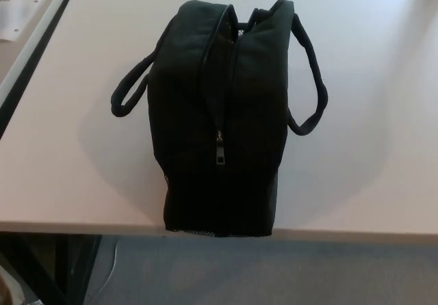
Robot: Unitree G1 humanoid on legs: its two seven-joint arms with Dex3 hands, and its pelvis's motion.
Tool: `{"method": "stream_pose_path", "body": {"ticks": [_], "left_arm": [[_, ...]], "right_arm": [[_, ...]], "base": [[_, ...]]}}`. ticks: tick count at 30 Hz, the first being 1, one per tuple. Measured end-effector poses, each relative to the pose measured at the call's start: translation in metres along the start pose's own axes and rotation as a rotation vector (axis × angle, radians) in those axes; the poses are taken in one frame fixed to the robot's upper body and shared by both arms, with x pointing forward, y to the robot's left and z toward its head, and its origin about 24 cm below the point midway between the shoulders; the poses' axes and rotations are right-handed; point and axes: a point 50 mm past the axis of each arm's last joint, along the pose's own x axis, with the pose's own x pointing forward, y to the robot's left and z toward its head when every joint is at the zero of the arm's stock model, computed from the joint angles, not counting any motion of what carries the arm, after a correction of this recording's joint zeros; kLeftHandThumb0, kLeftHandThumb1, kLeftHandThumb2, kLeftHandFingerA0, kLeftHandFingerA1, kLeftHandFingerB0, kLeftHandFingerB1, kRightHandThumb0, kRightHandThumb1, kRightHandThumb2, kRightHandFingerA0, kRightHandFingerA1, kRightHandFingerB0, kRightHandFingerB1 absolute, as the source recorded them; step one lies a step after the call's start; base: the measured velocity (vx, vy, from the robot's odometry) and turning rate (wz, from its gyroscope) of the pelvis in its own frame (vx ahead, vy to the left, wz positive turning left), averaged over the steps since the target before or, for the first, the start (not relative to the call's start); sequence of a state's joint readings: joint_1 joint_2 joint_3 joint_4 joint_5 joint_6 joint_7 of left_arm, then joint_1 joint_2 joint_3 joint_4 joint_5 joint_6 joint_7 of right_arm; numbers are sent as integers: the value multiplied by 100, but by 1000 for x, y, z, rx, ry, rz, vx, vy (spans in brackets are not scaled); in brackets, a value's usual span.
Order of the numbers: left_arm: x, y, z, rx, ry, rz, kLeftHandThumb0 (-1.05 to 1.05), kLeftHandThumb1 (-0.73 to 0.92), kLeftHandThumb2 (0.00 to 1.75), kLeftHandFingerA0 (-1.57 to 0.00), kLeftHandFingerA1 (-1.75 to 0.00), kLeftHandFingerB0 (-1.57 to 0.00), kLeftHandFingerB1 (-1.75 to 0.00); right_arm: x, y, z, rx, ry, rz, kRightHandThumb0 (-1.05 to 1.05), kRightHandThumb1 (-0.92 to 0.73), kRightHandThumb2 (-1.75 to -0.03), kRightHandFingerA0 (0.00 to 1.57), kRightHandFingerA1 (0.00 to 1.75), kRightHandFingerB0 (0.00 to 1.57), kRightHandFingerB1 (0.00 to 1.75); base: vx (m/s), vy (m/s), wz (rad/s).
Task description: A lunch bag is kept on the middle of the desk and the robot uses both its hands to grab the opening of the bag from the left and right and moves its hands away from each other to spread the bag open
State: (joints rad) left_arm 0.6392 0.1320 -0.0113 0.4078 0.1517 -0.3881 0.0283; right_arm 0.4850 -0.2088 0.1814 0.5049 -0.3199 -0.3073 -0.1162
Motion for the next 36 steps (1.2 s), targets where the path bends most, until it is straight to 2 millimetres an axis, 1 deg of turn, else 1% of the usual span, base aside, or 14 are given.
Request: {"method": "stream_pose_path", "body": {"ticks": [2,4,8,9,11,19,20,21,27,29,30,31,35,36], "left_arm": [[-2,5,6,-5,-52,37,18,37,87,-20,-52,-23,-51],[-4,13,11,-5,-93,79,19,36,86,-21,-52,-23,-51],[-6,34,20,9,-166,179,22,48,55,-35,-35,-35,-32],[-7,39,22,15,-181,206,16,32,83,-24,-53,-20,-50],[-11,59,27,40,-222,291,21,50,55,-36,-35,-35,-32],[-28,137,56,211,-380,574,6,29,79,-24,-52,-20,-50],[-31,150,64,253,-415,615,5,45,53,-37,-34,-32,-31],[-33,163,73,293,-449,651,2,30,79,-24,-53,-14,-48],[-44,215,130,516,-659,808,-9,48,55,-39,-33,-33,-32],[-45,225,148,582,-723,838,-2,33,83,-28,-54,-22,-51],[-45,231,163,627,-776,858,-2,52,55,-40,-33,-33,-32],[-45,233,170,645,-801,866,-4,36,85,-23,-52,-17,-50],[-46,243,214,766,-947,912,0,29,80,-27,-54,-15,-50],[-46,244,221,789,-971,916,-3,45,53,-38,-34,-27,-32]], "right_arm": [[-1,0,6,-17,-48,-14,-14,-40,-85,3,47,7,46],[-1,-5,10,-46,-80,-37,-17,-57,-57,9,32,15,27],[0,-20,15,-121,-126,-96,-20,-48,-71,4,28,6,20],[1,-25,16,-138,-136,-112,-20,-47,-77,1,21,1,17],[2,-42,18,-191,-156,-166,-14,-56,-57,0,24,1,21],[2,-125,27,-387,-198,-430,-25,-49,-72,5,28,4,20],[1,-141,31,-415,-210,-486,-21,-55,-56,8,28,8,26],[-1,-156,36,-438,-223,-537,-20,-53,-61,9,23,9,25],[-12,-218,70,-541,-331,-779,-21,-56,-57,10,32,15,27],[-15,-231,82,-563,-375,-831,-15,-37,-84,4,48,5,45],[-15,-239,94,-580,-419,-861,-16,-36,-83,7,48,4,45],[-15,-242,100,-588,-441,-872,-19,-54,-56,16,33,11,26],[-15,-257,144,-633,-598,-932,-21,-54,-56,18,32,13,26],[-14,-259,153,-640,-629,-941,-13,-37,-83,8,49,5,45]], "base": [[0,0,0],[0,0,0],[0,0,0],[0,0,0],[0,0,0],[0,0,0],[0,0,0],[0,0,0],[0,0,0],[0,0,0],[0,0,0],[0,0,0],[0,0,0],[0,0,0]]}}
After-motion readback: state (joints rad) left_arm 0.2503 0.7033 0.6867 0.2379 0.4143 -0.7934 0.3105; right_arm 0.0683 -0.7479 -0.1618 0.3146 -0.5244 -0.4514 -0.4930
